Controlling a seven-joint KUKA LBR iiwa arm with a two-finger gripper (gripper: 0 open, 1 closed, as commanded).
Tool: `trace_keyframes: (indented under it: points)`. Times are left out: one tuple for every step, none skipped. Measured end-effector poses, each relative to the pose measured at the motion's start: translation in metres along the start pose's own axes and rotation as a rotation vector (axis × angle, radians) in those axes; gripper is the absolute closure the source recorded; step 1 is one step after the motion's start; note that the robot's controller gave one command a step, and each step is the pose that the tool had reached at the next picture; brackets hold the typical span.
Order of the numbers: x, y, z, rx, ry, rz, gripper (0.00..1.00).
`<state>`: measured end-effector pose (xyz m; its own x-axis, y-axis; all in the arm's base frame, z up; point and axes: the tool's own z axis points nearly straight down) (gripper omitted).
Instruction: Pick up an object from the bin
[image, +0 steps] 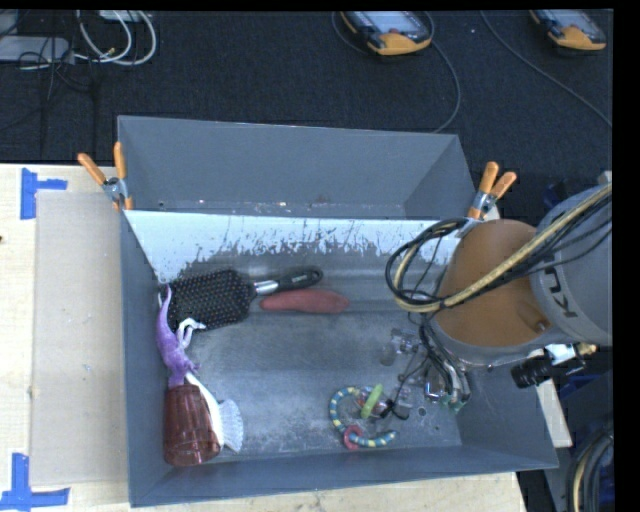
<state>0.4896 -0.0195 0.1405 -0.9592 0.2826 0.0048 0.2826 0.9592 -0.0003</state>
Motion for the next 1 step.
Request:
trace_keyframes:
  points:
    - [0.003,-0.001,0.0711,0.001,0.006,-0.045,0.0]
